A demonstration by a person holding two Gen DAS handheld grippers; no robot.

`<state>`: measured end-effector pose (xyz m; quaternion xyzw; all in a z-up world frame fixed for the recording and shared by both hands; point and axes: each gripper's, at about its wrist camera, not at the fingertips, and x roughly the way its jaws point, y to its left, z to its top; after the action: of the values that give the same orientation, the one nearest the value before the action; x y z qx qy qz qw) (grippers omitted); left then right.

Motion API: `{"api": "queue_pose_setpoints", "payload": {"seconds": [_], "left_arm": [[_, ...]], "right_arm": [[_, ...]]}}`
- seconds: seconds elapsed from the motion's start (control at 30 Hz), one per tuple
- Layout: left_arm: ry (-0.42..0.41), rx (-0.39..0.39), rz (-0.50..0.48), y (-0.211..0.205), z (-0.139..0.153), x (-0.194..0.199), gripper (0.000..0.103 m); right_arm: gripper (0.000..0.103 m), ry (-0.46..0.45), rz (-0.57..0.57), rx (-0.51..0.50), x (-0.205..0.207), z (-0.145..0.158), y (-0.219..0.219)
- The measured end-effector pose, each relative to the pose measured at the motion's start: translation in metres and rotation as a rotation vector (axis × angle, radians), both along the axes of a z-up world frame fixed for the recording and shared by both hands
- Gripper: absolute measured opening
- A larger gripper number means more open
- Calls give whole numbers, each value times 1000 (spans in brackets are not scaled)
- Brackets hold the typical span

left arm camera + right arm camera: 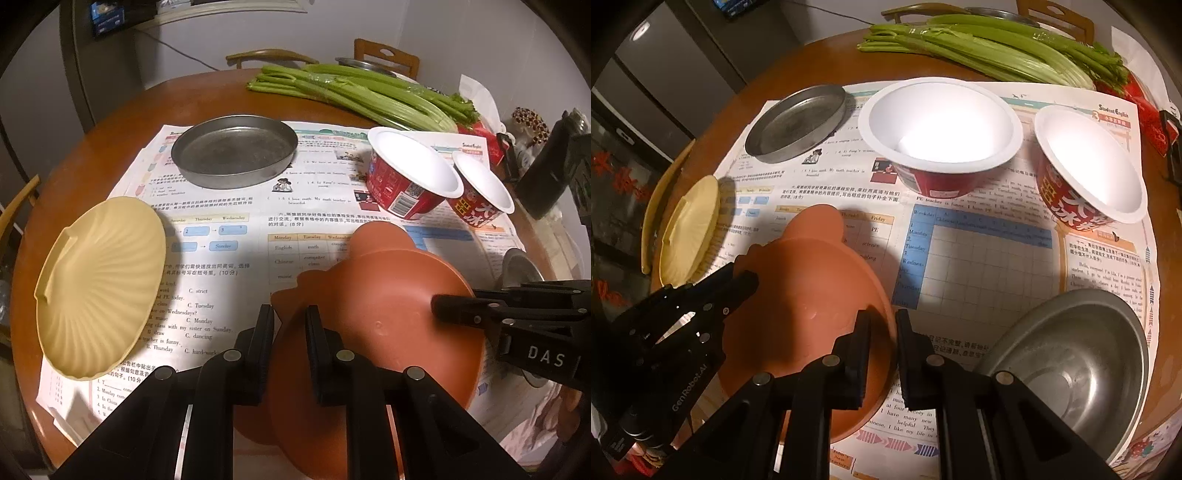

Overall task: Organize plates and bowls
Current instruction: 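Lift the orange bear plate with the right tool over the yellow plate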

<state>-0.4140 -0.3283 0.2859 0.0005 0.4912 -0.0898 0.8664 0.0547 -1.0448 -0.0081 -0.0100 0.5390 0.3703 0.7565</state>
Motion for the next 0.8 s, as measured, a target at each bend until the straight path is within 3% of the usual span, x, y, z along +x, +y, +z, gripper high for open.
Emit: {"api": "queue_pose_setpoints", "payload": {"seconds": [0.3,0.63,0.8], "left_arm": [[-11,-15,29,13,9,0,16],[-109,-33,69,33,33,-7,15],[-106,-40,96,47,36,-7,15]], "right_arm": [[13,-27,-1,2,-5,11,3],[13,-61,3,9,-11,24,19],[13,-69,7,17,-13,32,27]]}}
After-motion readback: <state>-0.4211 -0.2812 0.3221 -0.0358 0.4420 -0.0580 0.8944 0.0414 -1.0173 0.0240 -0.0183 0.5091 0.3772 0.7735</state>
